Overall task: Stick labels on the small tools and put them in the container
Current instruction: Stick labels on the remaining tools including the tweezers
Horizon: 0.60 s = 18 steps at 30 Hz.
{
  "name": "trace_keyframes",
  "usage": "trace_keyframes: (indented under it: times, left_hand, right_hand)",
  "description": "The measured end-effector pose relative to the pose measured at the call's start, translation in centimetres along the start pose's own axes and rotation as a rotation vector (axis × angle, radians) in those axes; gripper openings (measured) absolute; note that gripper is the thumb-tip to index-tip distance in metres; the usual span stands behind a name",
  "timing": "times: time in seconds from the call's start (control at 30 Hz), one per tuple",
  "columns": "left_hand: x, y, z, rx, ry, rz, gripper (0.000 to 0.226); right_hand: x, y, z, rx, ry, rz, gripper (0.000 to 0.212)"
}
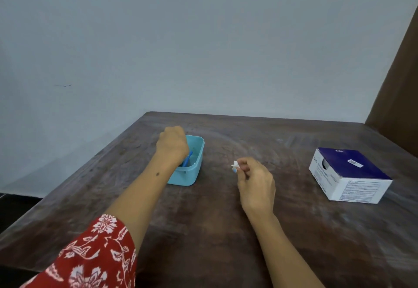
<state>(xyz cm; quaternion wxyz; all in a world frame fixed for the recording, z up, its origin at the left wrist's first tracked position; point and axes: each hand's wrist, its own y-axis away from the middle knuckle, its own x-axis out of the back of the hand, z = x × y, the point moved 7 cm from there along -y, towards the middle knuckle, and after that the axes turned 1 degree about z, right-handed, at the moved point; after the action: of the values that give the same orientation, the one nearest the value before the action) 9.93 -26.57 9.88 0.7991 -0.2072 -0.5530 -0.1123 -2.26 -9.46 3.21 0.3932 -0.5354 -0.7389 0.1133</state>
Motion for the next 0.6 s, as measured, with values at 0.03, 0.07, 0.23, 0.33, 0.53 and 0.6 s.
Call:
trace_keyframes:
  times: [0.03,0.07,0.23,0.33,0.53,0.6]
  left_hand:
    - [0.3,0.1,0.1,-0.006,0.002,0.012,0.029]
    - [0.6,0.2,0.1,-0.012,0.005,0.025,0.031]
    - [2.4,2.9,1.7,-0.090,0.185,0.131,0.014]
    - [1.9,6.6,3.5,-0.195,0.428,0.156,0.028]
    - [-0.3,16.4,8.0,-0.322,0.678,0.129,0.032]
    - [-1.0,20.0,10.0,-0.348,0.749,0.093,0.031]
  right_hand:
    - [0.1,0.1,0.0,-0.009,-0.010,0.007,0.008]
    - [0.3,0.1,0.0,-0.018,-0.020,0.017,0.009]
    - [1.1,0.2,0.4,-0.098,-0.183,0.064,0.015]
    - [2.4,1.1,0.4,-0.160,-0.342,0.104,0.016]
    - [8.5,5.9,1.4,-0.320,-0.556,0.168,0.009]
    - [11.4,8.2,2.5,-0.359,-0.565,0.189,0.009]
